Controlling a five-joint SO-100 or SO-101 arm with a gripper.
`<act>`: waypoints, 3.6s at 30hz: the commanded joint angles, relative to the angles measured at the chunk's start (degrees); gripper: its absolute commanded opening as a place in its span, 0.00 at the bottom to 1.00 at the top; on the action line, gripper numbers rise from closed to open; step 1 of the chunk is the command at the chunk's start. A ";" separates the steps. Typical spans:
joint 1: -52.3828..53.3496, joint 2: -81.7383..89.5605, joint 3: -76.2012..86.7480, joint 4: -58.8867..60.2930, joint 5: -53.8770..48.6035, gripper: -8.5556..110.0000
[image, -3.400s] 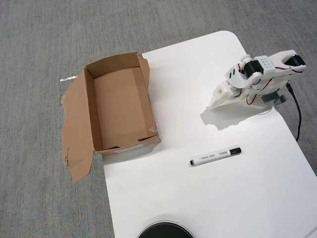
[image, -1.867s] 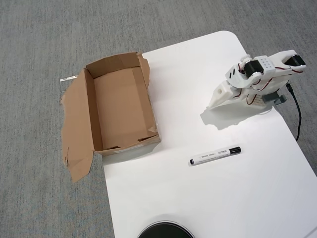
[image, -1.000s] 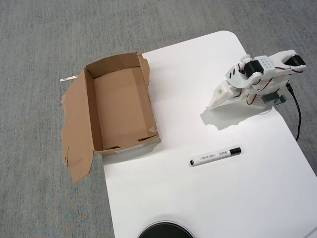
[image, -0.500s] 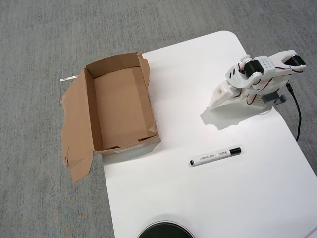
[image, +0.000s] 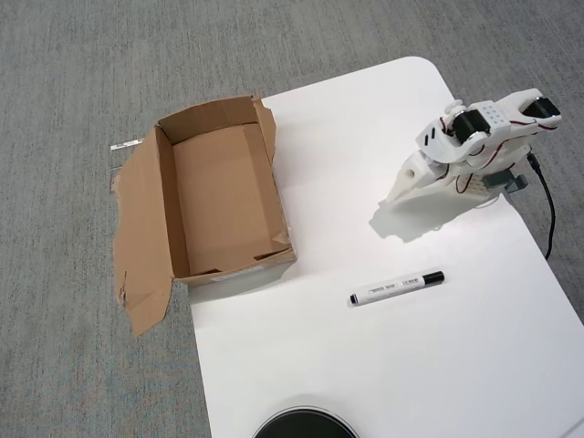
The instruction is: Grasp a pen and put it in the box.
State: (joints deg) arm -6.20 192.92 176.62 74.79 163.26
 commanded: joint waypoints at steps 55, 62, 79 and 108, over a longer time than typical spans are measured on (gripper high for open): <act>-24.48 -63.02 -44.87 -24.08 -62.09 0.08; -30.81 -63.11 -39.16 -23.99 -61.39 0.10; -33.27 -63.54 -36.78 -24.96 -61.22 0.21; -39.51 -76.11 -36.96 -38.06 -57.08 0.21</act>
State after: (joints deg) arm -44.08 116.89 140.76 37.35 105.78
